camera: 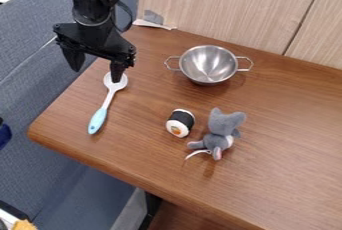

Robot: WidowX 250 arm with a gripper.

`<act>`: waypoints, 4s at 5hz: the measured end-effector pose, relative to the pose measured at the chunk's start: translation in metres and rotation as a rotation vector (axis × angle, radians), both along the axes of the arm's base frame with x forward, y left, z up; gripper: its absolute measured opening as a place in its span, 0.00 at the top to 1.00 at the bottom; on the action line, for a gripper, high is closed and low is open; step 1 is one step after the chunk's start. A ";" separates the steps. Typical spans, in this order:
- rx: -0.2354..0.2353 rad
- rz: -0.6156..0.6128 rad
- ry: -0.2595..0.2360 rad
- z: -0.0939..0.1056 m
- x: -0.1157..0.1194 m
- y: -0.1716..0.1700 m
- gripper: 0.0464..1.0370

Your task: Move the blue spoon and sushi to the left side of the table

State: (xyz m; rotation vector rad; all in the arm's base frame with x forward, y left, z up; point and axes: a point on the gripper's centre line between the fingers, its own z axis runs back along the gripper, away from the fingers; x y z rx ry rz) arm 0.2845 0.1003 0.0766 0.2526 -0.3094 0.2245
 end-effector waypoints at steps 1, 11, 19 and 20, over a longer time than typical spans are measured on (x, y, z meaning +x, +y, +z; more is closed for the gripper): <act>-0.011 0.002 0.025 -0.008 -0.002 -0.001 0.04; -0.155 0.016 0.167 -0.103 -0.009 0.009 0.72; -0.507 -0.374 0.382 -0.039 -0.096 -0.143 0.72; -0.483 -0.379 0.412 -0.053 -0.092 -0.148 0.72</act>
